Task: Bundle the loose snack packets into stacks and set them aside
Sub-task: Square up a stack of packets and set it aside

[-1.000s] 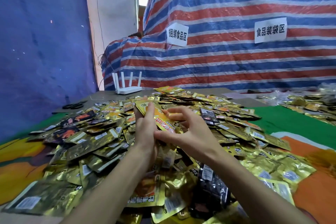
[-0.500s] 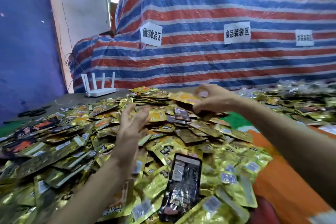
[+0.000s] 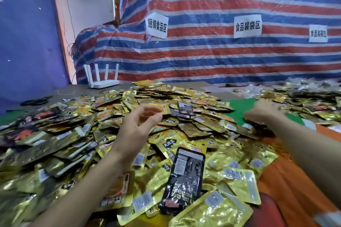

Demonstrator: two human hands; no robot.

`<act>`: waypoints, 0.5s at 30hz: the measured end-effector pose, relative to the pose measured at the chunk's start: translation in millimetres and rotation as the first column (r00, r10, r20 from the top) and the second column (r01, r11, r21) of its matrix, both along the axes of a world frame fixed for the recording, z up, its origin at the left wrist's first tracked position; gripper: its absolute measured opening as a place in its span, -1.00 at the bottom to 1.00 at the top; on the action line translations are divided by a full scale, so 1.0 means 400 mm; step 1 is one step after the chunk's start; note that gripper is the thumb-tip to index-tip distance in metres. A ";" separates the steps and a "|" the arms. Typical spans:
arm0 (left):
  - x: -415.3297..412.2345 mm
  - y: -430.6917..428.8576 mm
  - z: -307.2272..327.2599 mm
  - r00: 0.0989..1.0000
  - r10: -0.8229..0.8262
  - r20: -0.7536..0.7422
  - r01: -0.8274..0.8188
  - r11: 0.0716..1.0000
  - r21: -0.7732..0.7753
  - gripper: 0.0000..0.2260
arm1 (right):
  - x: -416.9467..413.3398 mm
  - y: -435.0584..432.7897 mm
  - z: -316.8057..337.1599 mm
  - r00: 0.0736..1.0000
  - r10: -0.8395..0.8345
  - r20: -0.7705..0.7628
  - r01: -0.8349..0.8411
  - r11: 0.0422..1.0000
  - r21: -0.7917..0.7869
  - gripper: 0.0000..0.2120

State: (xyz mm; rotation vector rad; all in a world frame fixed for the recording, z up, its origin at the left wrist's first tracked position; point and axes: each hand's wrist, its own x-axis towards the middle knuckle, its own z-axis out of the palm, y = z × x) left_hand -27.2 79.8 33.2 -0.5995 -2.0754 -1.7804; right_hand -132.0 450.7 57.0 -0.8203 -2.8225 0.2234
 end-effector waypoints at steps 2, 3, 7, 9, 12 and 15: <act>0.003 -0.003 -0.006 0.998 -0.005 -0.057 -0.008 0.975 -0.224 -0.82 | 0.040 -0.063 0.057 0.963 0.252 -0.096 -0.255 0.967 -0.022 -0.62; 0.006 -0.002 -0.009 0.995 -0.014 -0.099 -0.024 0.929 -0.368 -0.76 | 0.065 -0.094 0.082 0.908 0.405 -0.110 -0.415 0.906 -0.086 -0.65; 0.028 0.021 -0.015 0.994 -0.060 -0.088 -0.030 0.638 -0.770 -0.33 | 0.192 -0.240 0.122 0.640 0.768 -0.021 -0.733 0.602 -0.316 -0.45; 0.030 0.036 -0.025 0.998 0.027 -0.061 -0.066 0.464 -0.883 -0.01 | 0.198 -0.298 0.085 0.595 0.804 0.006 -0.775 0.575 -0.261 -0.38; 0.021 0.041 -0.039 0.987 0.162 0.012 -0.050 0.370 -0.928 0.27 | 0.176 -0.376 0.031 0.627 0.768 0.132 -0.742 0.640 -0.198 -0.21; 0.005 0.027 -0.048 0.976 0.214 0.031 -0.057 0.392 -0.918 0.26 | 0.158 -0.398 0.026 0.644 0.718 0.265 -0.665 0.697 -0.270 -0.17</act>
